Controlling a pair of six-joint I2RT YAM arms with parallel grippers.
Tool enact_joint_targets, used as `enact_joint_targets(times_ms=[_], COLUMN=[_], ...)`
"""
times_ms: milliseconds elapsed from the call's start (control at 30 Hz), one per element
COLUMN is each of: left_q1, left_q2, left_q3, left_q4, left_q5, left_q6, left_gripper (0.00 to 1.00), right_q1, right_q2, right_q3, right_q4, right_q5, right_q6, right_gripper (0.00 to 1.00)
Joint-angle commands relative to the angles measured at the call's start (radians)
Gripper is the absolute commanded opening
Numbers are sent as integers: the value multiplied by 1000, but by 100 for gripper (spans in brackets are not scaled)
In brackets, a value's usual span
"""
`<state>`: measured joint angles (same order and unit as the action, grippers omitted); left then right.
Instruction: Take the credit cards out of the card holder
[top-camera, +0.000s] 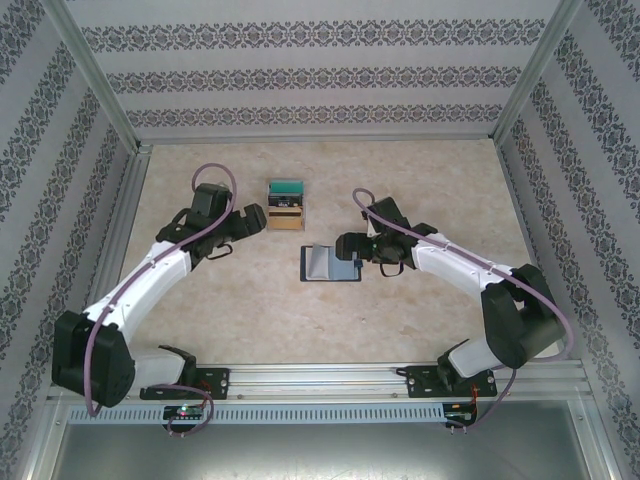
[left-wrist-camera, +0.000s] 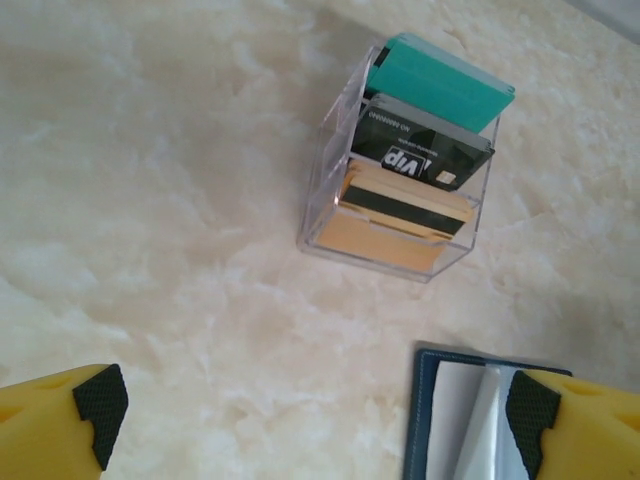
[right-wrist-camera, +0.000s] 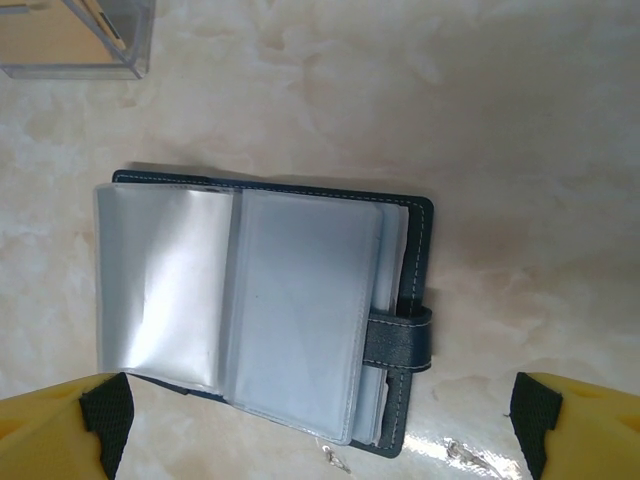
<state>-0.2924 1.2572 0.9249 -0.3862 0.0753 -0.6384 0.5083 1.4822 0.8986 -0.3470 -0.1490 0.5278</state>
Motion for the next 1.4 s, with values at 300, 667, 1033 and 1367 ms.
enact_joint_targets(times_ms=[300, 667, 1033, 1367], left_q1=[-98, -277, -337, -311], left_q2=[141, 464, 601, 466], left_q3=[-120, 52, 163, 180], left_q4=[251, 291, 308, 98], left_q5=[315, 376, 486, 281], left_q6=[-233, -240, -206, -125], left_gripper=[54, 28, 29, 47], right_q1=[22, 30, 30, 11], right_q2=[68, 124, 141, 92], right_q3=[-34, -33, -27, -6], right_q4=[43, 48, 46, 15], right_q5=[-13, -20, -22, -3], right_q6=[6, 5, 8, 0], right_gripper=[61, 30, 30, 40])
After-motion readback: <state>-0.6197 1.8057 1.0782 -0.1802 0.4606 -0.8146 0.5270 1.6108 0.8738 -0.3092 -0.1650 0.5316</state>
